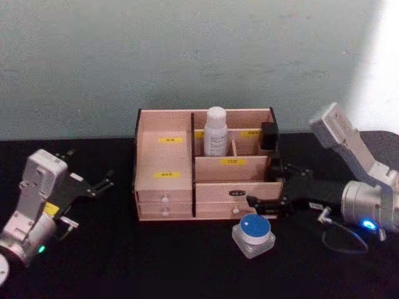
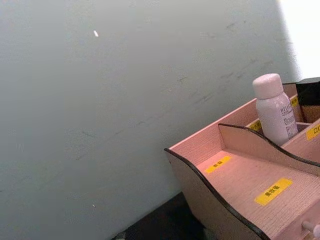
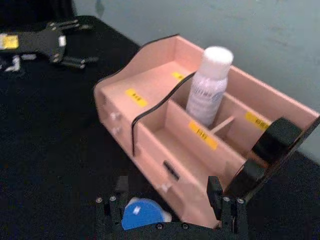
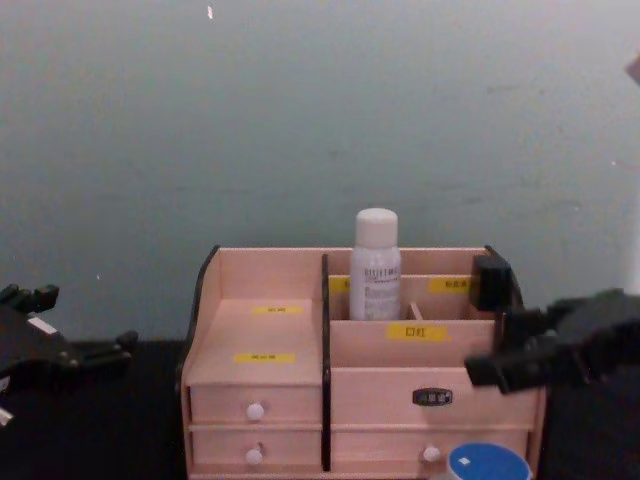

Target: Pick up the facial cleanser and watermelon frost from the table and place them into the tiered storage box.

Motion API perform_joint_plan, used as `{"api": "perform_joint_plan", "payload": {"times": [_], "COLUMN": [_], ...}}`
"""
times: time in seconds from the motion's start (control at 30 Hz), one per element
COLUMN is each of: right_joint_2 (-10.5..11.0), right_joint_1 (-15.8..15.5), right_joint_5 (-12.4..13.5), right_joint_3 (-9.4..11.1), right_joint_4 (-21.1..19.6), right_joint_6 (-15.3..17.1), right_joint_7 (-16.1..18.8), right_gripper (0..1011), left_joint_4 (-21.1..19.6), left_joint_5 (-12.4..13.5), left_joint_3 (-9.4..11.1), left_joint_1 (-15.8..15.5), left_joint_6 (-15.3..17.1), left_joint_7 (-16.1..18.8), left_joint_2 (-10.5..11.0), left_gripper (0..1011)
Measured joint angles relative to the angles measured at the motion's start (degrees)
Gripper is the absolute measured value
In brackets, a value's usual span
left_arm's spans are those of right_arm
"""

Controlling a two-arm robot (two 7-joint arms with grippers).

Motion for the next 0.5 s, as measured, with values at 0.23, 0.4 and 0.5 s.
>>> {"api": "perform_joint_plan", "payload": {"times": [0.23,0.4,0.5], "right_joint_2": [2.9,3.5,3.5], "right_joint_1": [-3.2,-4.0,-4.1], "right_joint_5": [1.5,2.0,2.2], "right_joint_3": [0.0,-0.6,-1.1], "right_joint_4": [-2.2,-2.3,-1.9], "right_joint_6": [0.0,0.4,1.1], "right_joint_7": [0.0,-0.3,-0.6], "right_gripper": [1000,1000,1000], "left_joint_4": [0.0,0.0,0.0], "left_joint_5": [0.0,0.0,0.0], "left_joint_3": [0.0,0.0,0.0], "left_joint_1": [0.0,0.0,0.0], "left_joint_6": [0.0,0.0,0.0], "left_joint_7": [0.0,0.0,0.0], "left_joint_2": [0.0,0.0,0.0], "left_gripper": [1001,1001,1001]}}
